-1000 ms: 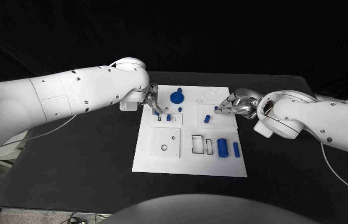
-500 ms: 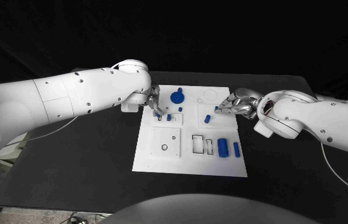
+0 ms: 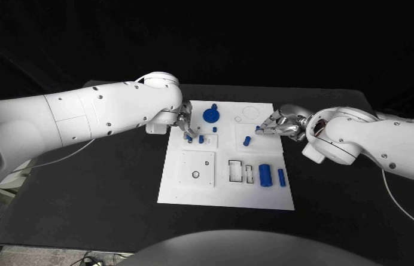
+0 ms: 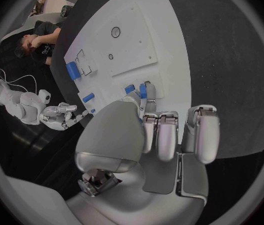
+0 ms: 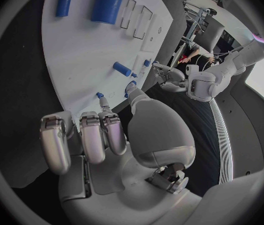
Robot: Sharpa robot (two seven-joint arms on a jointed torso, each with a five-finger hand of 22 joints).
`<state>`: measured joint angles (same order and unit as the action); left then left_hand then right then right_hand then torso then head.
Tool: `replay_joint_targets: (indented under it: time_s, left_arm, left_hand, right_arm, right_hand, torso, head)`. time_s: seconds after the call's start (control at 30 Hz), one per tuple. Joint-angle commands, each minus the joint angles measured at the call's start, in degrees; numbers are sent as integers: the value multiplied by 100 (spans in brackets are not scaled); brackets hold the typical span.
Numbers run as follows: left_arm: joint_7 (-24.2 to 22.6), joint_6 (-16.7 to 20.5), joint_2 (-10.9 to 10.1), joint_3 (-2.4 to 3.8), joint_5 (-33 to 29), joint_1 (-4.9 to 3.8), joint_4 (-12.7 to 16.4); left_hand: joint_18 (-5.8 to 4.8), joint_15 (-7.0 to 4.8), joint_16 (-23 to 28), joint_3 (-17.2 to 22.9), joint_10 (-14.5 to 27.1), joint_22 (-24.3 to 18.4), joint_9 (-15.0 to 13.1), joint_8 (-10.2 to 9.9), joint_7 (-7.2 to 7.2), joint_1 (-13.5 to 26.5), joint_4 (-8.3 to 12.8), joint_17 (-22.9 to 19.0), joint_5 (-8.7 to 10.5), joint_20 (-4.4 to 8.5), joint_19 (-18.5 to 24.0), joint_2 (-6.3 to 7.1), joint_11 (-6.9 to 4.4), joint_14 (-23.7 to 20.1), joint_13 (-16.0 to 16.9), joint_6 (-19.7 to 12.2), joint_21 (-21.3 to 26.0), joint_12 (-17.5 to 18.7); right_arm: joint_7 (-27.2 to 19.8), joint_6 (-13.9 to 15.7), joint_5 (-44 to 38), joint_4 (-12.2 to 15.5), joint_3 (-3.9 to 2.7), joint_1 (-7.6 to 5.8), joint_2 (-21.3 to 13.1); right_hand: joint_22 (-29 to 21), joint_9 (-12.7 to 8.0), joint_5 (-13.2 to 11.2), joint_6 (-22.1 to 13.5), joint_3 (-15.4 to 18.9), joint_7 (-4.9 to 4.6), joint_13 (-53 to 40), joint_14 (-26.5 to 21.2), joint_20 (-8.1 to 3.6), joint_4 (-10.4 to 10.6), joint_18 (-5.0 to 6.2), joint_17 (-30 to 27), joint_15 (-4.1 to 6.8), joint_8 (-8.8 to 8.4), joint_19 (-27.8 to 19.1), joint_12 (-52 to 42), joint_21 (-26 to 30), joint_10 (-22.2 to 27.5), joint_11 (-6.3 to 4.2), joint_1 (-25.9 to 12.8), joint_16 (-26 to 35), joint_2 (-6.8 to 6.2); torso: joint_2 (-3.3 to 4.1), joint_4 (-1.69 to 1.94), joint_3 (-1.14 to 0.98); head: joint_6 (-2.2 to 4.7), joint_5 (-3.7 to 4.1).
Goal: Assemble the parts on the task board
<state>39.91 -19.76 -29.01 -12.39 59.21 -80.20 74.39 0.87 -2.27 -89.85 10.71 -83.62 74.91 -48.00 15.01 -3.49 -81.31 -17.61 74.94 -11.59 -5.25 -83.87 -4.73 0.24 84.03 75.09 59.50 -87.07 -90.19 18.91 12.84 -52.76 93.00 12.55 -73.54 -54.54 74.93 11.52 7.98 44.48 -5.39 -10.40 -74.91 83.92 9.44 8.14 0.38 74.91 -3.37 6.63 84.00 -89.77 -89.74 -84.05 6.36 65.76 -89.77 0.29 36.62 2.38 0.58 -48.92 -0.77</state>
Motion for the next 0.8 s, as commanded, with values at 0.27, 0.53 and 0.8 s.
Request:
replay_joint_targets:
  time_s: [0.27, 0.53, 0.8]
  left_arm:
    - [833, -157, 81, 1, 36, 35, -70]
    - [824, -172, 104, 1, 80, 78, -186]
    - [776, -127, 91, 0, 98, 97, -219]
  left_hand:
    - [16, -21, -15, 139, -638, 1373, -5, 28, 101, 71, 83, 1506, -11, 14, -243, -6, -81, 597, 1491, 136, 32, 19]
    - [18, -20, -15, 168, -638, 1370, -1, 24, 100, 92, 86, 1506, -11, 12, -236, -9, -81, 597, 1491, 136, 38, 19]
    - [18, -19, -15, 178, -638, 1370, 1, 22, 100, 96, 88, 1506, -12, 11, -235, -9, -81, 597, 1491, 135, 40, 19]
  right_arm:
    - [-17, -52, -31, 15, 1, 4, 5]
    - [-23, -34, -31, 23, 1, 4, 3]
    - [-25, -32, -31, 21, 1, 4, 6]
  right_hand:
    - [1507, 7, 32, -19, 41, -35, -1509, 608, 41, 10, -38, 1509, -28, 31, 600, -23, -26, -595, 47, 0, -23, 53]
    - [1507, 7, 32, -19, 41, -35, -1509, 608, 41, 10, -38, 1509, -28, 31, 600, -23, -26, -595, 47, 0, -23, 53]
    - [1507, 7, 32, -19, 41, -35, -1509, 608, 41, 10, -38, 1509, -28, 31, 600, -23, -26, -595, 47, 0, -23, 53]
  torso:
    - [0, -2, -2]
    - [-2, 0, -4]
    - [0, 3, -2]
  head:
    - [-24, -10]
    - [-33, -10]
    - [-43, 6]
